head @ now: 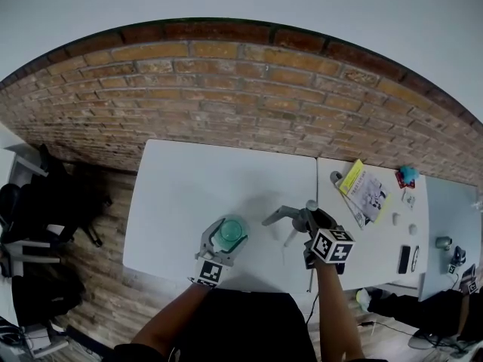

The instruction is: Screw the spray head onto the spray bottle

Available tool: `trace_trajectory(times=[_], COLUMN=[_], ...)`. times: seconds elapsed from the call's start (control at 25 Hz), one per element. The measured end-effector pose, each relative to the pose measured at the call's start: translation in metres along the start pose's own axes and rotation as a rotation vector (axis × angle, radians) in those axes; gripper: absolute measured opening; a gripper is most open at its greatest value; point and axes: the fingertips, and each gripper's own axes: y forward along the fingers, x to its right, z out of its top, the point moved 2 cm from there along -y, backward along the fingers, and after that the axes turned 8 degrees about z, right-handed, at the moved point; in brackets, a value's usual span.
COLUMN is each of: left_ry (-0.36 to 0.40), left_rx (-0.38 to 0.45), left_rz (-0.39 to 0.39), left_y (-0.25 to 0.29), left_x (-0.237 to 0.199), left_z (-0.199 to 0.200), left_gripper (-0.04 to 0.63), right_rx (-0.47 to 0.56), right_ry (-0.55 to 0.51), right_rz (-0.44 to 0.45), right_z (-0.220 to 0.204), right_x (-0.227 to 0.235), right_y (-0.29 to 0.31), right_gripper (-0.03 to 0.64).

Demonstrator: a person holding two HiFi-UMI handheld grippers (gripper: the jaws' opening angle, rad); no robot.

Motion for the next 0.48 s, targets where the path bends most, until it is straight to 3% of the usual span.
trace_trajectory(times=[0.08, 0.32, 0.48], left_ry=[0.021, -0.066, -0.068], left_rx=[0.010, 0.012, 0.003], left_rz=[-0.009, 0.010, -0.004], left_y=[0.001, -0.003, -0.004], left_x=[0.001, -0.004, -0.003], left_z=[-0.001, 0.008, 0.008], left_gripper=[0.322, 0.322, 0.322], right_rx=[0.016, 0.060, 0.098], right_ry=[-0.010, -0.038, -0.050], right_rz=[-0.009, 0.010, 0.017], right_z=[0.000, 0.004, 0.011], right_x=[-0.002, -0.018, -0.026], right_y=[-0.009, -0.025, -0.036], right_gripper=[0.071, 0.071, 0.071])
